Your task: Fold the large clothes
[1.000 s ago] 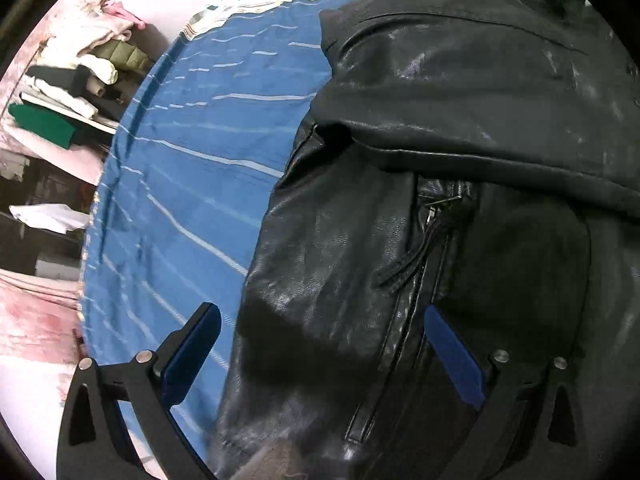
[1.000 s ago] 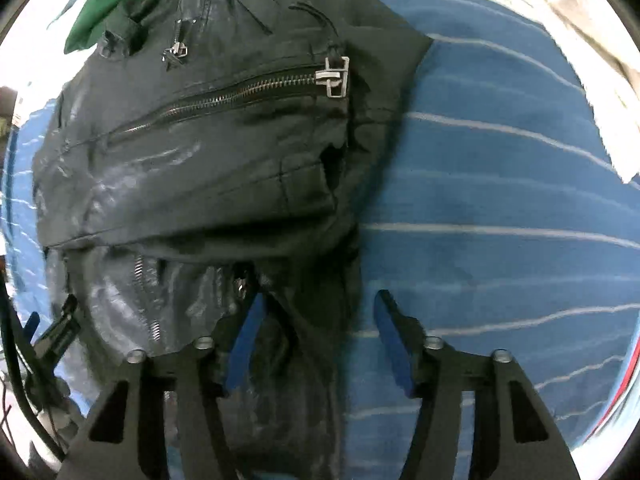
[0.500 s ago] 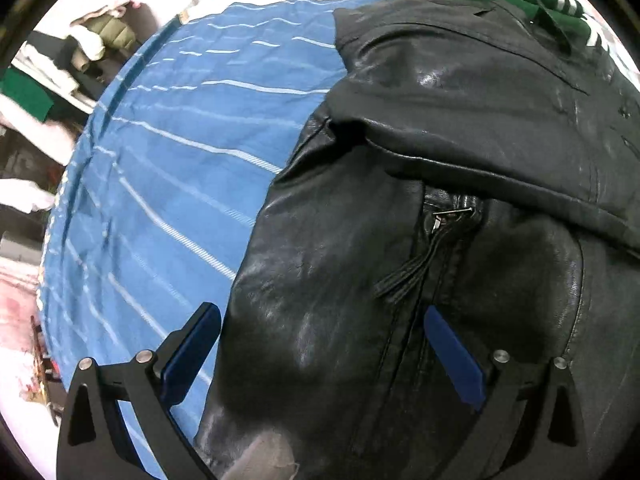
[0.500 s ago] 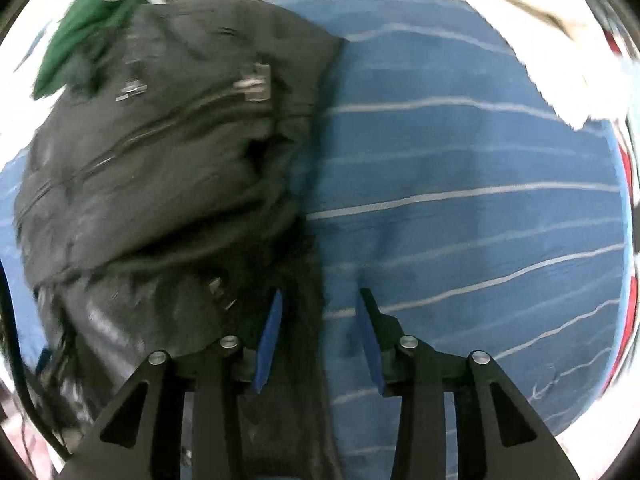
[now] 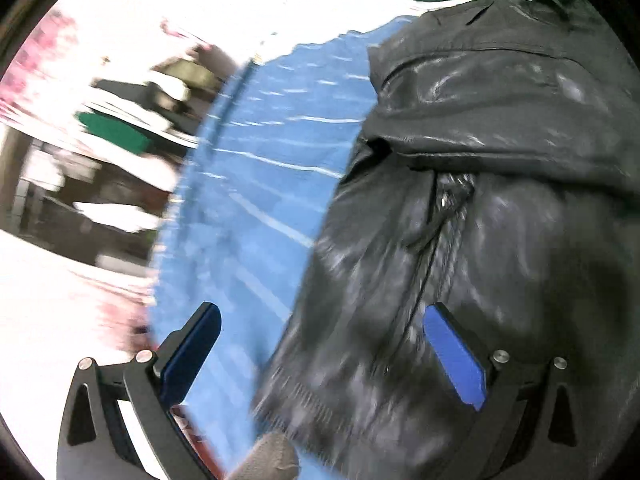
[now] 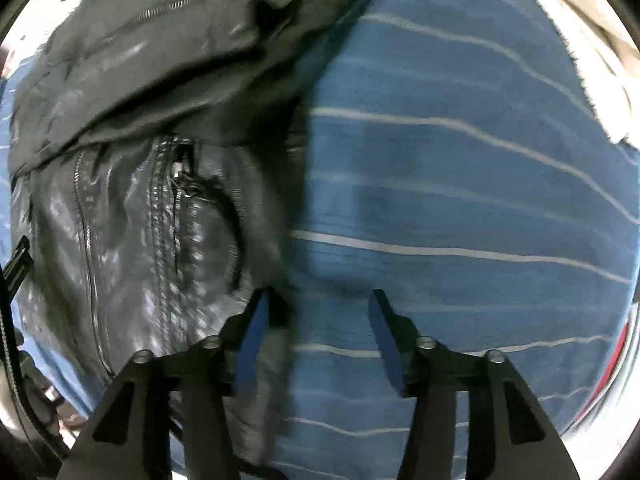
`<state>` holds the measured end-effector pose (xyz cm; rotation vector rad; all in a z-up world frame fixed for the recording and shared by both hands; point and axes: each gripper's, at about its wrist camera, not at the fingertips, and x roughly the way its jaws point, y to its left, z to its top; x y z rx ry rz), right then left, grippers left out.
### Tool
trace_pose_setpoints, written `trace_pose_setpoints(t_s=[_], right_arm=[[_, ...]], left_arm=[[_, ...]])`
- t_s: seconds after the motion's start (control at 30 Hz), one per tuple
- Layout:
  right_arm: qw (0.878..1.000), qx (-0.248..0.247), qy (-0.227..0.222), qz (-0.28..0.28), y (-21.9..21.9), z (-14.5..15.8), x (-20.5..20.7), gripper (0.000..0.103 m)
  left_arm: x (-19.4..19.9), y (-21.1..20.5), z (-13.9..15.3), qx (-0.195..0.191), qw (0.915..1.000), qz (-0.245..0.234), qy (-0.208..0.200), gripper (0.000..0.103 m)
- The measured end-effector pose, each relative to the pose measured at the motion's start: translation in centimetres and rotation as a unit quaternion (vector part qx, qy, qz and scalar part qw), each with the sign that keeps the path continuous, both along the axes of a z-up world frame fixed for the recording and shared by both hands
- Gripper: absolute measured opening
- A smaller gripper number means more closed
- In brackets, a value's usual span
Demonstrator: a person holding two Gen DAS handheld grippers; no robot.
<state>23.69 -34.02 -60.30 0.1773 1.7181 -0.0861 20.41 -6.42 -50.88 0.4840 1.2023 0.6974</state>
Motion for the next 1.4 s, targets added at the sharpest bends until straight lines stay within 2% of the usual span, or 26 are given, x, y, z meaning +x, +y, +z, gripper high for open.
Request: trace_pose_setpoints(t_s=[0.1, 0.2, 0.27, 0.37, 0.4, 0.53, 0.63, 0.7, 0.77, 0.93, 0.97, 1.0, 1.03, 1.07, 1.1, 1.17, 1.2, 1.27, 1.3, 1.37, 1.4], right_arm=[[1.0, 0.003, -0.006, 0.014, -4.4, 1.2, -1.8, 0.064], [1.0, -0.002, -0.008, 0.026, -9.8, 2.0, -2.9, 0.065], [1.0, -0.008, -0.008, 0.029, -12.5, 2.4, -3.5, 0.065], [0.999, -0.017, -0.008, 0.026, -16.1, 2.9, -4.1, 0.065], [1.0, -0.019, -0.008, 0.024, -17.2, 3.1, -4.4, 0.065], [1.0, -0.025, -0.004, 0.004, -21.9, 3.0, -5.1, 0.065], [1.0, -0.022, 0.001, -0.017, -24.5, 3.3, -5.8, 0.065], [0.999, -0.021, 0.003, -0.025, -26.5, 3.0, -5.9, 0.065], [0.999, -0.018, 0.006, -0.028, -27.4, 2.9, -6.0, 0.065], [1.0, 0.01, -0.001, -0.021, -31.1, 2.8, -3.8, 0.065], [1.0, 0.022, -0.005, -0.019, -32.5, 2.9, -2.8, 0.065], [0.999, 0.044, -0.012, -0.019, -32.4, 2.8, -2.1, 0.065], [0.997, 0.076, -0.026, -0.022, -32.2, 2.6, -1.3, 0.065], [0.993, 0.113, -0.04, -0.023, -32.0, 2.4, -0.5, 0.065], [0.988, 0.143, -0.048, -0.023, -31.8, 2.1, 0.6, 0.069], [0.974, 0.215, -0.065, -0.024, -31.3, 1.2, 2.6, 0.079], [0.962, 0.262, -0.075, -0.027, -30.7, 0.6, 4.0, 0.08], [0.943, 0.321, -0.083, -0.038, -28.1, -0.8, 5.9, 0.08], [0.93, 0.355, -0.083, -0.047, -27.4, -2.0, 7.2, 0.08], [0.907, 0.41, -0.074, -0.067, -22.1, -6.5, 9.7, 0.08], [0.894, 0.436, -0.062, -0.082, -20.9, -7.8, 11.0, 0.08]], left_arm=[[-2.8, -4.8, 1.4, 0.052, 0.9986, -0.002, 0.012, 0.103], [-5.4, -10.4, 2.5, 0.07, 0.9972, -0.013, 0.021, 0.103], [-6.8, -14.1, 2.8, 0.062, 0.9973, -0.019, 0.033, 0.103], [-8.7, -19.8, 2.5, 0.03, 0.9977, -0.036, 0.05, 0.103], [-9.5, -22.4, 2.2, 0.021, 0.9969, -0.05, 0.057, 0.103], [-10.6, -28.1, -0.2, 0.016, 0.9918, -0.097, 0.083, 0.103], [-10.5, -29.9, -2.9, 0.039, 0.9894, -0.099, 0.099, 0.103], [-9.6, -29.6, -5.1, 0.055, 0.9884, -0.082, 0.116, 0.103], [-8.7, -28.6, -6.7, 0.056, 0.9892, -0.058, 0.123, 0.103], [-5.9, -25.4, -5.7, 0.051, 0.9956, -0.021, 0.076, 0.101], [-5.6, -24.6, -5.1, 0.038, 0.9973, -0.017, 0.06, 0.087], [-5.5, -24.2, -4.6, 0.019, 0.9985, -0.014, 0.05, 0.065], [-5.4, -23.6, -3.9, -0.019, 0.999, -0.007, 0.039, 0.052], [-5.5, -23.2, -3.4, -0.047, 0.9984, -0.006, 0.029, 0.027], [-5.4, -23.0, -2.9, -0.062, 0.9978, -0.009, 0.022, 0.013], [-5.5, -23.1, -2.0, -0.061, 0.998, -0.017, 0.008, 0.01], [-5.6, -22.9, -1.4, -0.065, 0.9977, -0.021, 0.002, 0.009], [-5.7, -23.2, -0.8, -0.07, 0.9972, -0.026, -0.001, 0.007], [-5.6, -23.1, -0.5, -0.074, 0.9969, -0.029, -0.002, 0.007], [-5.5, -22.9, -0.1, -0.079, 0.9963, -0.035, -0.003, 0.006], [-5.5, -22.7, 0.1, -0.084, 0.9958, -0.037, -0.003, 0.005]])
